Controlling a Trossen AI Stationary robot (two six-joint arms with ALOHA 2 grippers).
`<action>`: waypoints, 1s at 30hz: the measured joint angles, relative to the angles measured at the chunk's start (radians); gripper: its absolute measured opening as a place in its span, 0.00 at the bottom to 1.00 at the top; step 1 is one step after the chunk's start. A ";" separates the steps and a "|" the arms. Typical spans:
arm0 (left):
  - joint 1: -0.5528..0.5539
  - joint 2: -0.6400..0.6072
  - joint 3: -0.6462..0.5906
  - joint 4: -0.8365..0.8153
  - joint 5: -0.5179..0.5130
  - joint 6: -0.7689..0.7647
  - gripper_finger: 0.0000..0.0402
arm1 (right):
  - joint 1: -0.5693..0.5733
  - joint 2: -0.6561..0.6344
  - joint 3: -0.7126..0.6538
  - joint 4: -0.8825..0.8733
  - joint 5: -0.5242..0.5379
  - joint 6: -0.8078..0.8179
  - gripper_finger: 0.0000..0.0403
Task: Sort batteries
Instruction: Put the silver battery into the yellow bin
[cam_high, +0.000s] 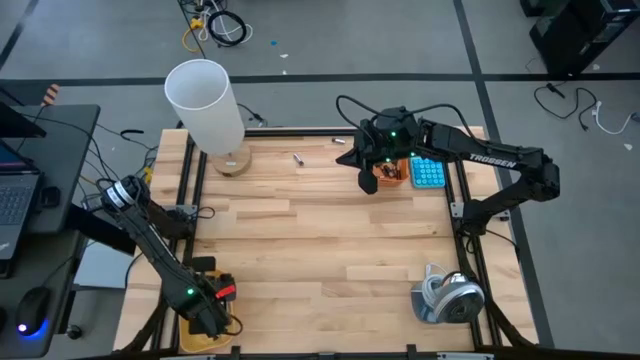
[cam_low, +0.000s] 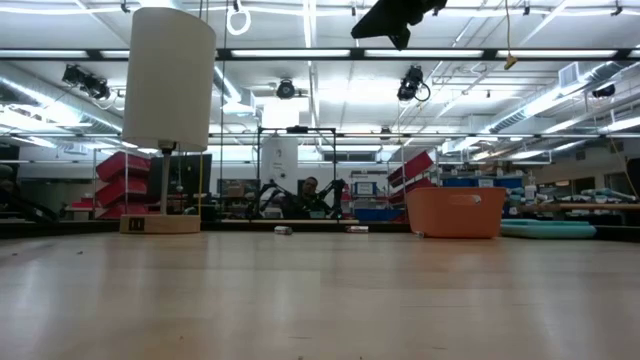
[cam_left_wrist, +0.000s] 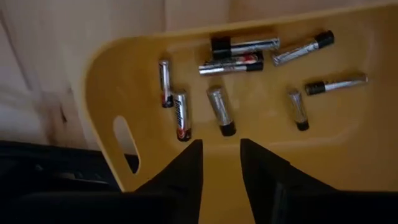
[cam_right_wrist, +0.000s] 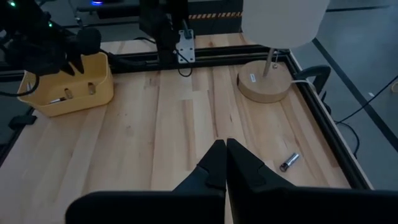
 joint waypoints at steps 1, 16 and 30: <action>0.000 0.000 0.000 -0.001 -0.007 -0.005 0.28 | 0.000 0.000 0.000 0.000 0.000 0.000 0.00; 0.009 -0.010 0.053 -0.040 -0.259 0.070 0.30 | 0.007 0.014 0.006 0.059 0.219 0.139 0.00; 0.067 -0.087 0.269 -0.304 -1.131 0.276 0.30 | 0.040 0.374 0.246 0.053 0.223 0.112 0.00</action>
